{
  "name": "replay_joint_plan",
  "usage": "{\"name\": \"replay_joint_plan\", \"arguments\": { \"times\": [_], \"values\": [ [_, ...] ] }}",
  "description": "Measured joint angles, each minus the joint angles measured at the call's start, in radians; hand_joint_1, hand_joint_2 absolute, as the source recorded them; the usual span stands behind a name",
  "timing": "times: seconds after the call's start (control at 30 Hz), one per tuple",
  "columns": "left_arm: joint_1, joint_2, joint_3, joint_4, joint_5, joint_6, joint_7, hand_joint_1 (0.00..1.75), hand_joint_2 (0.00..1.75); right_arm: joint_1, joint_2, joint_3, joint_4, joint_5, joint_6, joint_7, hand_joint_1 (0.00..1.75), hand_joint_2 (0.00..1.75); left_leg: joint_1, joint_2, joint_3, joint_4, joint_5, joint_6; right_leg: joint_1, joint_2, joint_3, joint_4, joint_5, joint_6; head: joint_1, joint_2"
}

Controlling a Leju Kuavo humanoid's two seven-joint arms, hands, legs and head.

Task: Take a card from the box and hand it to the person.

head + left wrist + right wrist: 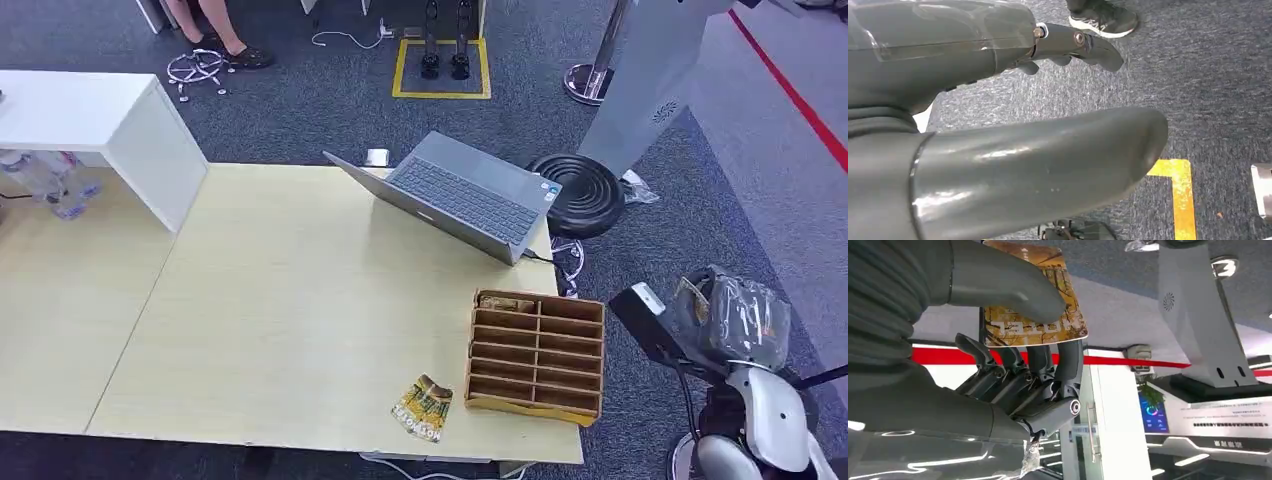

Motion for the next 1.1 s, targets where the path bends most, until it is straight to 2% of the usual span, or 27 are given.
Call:
{"name": "replay_joint_plan", "arguments": {
  "times": [1.1],
  "values": [
    [0.000, 0.004, -0.002, 0.001, -0.012, -0.002, 0.003, 0.00, 0.00, 0.001, 0.000, 0.009, -0.009, 0.000, -0.004, 0.011, 1.62, 1.75, 0.000, 0.000, 0.000, 0.000, 0.000, 0.000, 0.000, 0.000, 0.000, 0.000, 0.000, 0.000, 0.000, 0.000]
  ]
}}
